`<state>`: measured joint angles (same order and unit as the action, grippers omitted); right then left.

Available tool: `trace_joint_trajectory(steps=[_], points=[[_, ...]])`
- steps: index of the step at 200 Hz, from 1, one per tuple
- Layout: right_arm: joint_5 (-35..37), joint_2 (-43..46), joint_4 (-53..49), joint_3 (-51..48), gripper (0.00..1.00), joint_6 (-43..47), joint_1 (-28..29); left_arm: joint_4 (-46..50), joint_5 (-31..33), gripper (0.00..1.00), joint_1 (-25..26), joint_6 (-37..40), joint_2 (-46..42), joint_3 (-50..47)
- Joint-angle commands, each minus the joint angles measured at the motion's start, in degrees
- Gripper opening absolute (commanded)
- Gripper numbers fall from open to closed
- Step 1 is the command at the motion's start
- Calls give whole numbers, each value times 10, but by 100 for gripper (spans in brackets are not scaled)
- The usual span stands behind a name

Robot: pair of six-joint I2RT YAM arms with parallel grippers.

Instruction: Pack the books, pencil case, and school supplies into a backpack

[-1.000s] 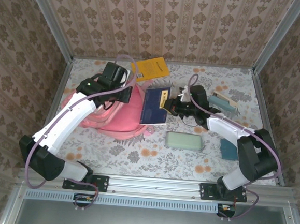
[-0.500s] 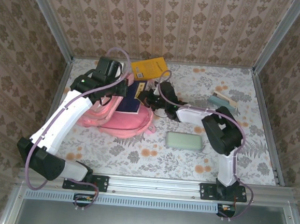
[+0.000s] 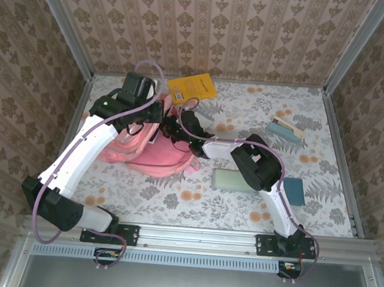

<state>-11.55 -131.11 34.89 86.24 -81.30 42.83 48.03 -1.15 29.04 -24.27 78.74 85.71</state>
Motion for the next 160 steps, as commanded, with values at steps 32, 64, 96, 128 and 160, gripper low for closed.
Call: trace_joint_trajectory(steps=[32, 64, 96, 128, 160], points=[[103, -34, -66, 72, 0, -40, 10, -38, -25, 0, -3, -21, -39, -1], [107, -34, -166, 111, 18, -13, 15, -35, -25, 0, -4, -20, -40, 1], [114, -28, -189, 118, 41, 8, 20, -36, -30, 0, -9, -22, -42, 1], [86, -34, -193, 134, 45, 22, 26, -38, -36, 0, -16, -24, -42, -4], [77, -12, -227, 116, 42, 49, 33, -41, -36, 0, -20, -22, -47, -13]])
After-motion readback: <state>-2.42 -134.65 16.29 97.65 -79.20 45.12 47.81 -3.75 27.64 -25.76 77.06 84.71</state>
